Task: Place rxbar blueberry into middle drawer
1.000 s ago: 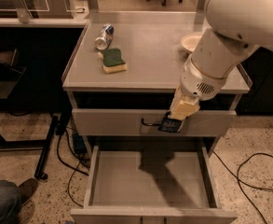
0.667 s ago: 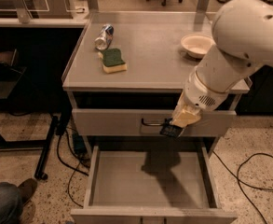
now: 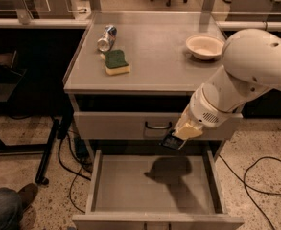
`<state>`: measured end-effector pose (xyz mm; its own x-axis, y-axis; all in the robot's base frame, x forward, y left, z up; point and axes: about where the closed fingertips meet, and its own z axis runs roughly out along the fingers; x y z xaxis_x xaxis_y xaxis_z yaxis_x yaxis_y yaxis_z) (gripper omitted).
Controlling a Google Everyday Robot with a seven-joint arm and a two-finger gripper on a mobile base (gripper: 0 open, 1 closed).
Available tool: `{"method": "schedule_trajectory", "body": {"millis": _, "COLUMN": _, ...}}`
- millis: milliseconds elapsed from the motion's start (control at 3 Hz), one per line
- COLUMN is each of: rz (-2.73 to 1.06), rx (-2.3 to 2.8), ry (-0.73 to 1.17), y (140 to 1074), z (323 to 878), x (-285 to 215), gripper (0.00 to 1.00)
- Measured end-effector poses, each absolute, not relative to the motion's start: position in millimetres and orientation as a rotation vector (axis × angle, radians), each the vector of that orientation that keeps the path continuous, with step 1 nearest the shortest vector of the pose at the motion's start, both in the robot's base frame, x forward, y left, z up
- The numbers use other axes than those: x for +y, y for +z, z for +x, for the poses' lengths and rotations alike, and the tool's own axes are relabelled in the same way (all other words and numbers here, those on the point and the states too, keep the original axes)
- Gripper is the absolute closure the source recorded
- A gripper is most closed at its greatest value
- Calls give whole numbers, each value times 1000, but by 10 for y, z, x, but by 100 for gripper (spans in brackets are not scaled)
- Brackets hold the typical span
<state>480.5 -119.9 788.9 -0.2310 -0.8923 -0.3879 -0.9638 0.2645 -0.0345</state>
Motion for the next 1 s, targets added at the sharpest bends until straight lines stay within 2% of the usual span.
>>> {"method": "schedule_trajectory", "body": {"millis": 333, "rz": -1672, "rx": 2225, "ry": 345, "y": 7793, "z": 4769, "x": -1242, "gripper": 100}}
{"method": "schedule_trajectory", "body": {"millis": 1000, "rz": -1534, "rx": 2343, "ry": 580, "y": 6865, "z": 4664, "x": -1490, "gripper": 100}}
